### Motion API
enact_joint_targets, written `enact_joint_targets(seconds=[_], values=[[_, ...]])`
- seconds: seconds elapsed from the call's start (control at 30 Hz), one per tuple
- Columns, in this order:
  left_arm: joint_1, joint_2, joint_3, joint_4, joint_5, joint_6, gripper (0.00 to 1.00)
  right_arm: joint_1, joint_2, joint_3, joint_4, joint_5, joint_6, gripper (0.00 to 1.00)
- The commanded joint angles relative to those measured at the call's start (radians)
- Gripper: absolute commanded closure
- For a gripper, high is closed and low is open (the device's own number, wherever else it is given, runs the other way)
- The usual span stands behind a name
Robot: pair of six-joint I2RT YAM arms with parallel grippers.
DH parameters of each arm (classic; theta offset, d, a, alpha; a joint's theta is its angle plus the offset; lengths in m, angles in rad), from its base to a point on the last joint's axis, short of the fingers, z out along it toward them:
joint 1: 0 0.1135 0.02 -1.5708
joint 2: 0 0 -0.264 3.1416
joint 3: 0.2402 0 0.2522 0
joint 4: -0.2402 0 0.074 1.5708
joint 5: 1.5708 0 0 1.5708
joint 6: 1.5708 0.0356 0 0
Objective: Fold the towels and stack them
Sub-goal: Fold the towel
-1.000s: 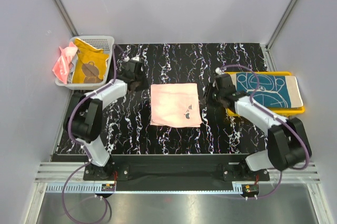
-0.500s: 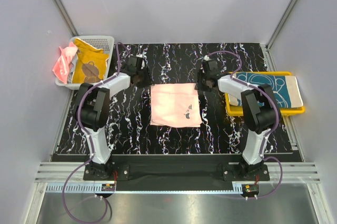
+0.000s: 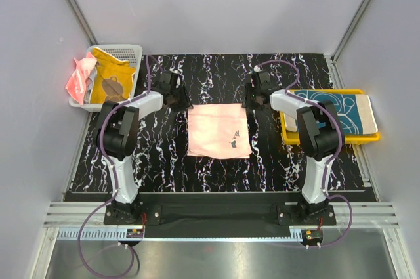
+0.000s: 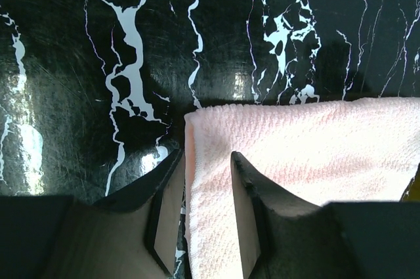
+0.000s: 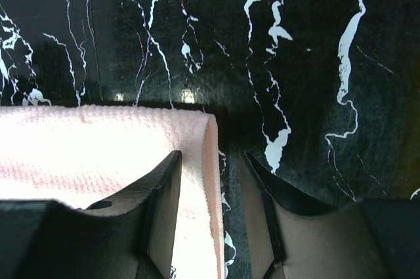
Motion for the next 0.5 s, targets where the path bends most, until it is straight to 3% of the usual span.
enact_joint_targets(seconds=[0.0,0.17,0.33,0.47], values=[[0.005,0.006,0.032,0.053,0.038,-0.011,0.62,-0.009,0.015,0.057,0.021,0.004,-0.008,0.53],[0.009,0.025,0.031,0.070,0.052,-0.023,0.67,-0.011,0.023,0.077,0.018,-0.008,-0.004,0.53],[0.014,0.023,0.016,0.095,0.066,-0.040,0.82,-0.017,0.041,0.095,0.007,-0.008,0.001,0.53],[0.017,0.016,0.017,0.099,0.067,-0.045,0.89,-0.023,0.052,0.101,0.007,-0.008,0.004,0.56]])
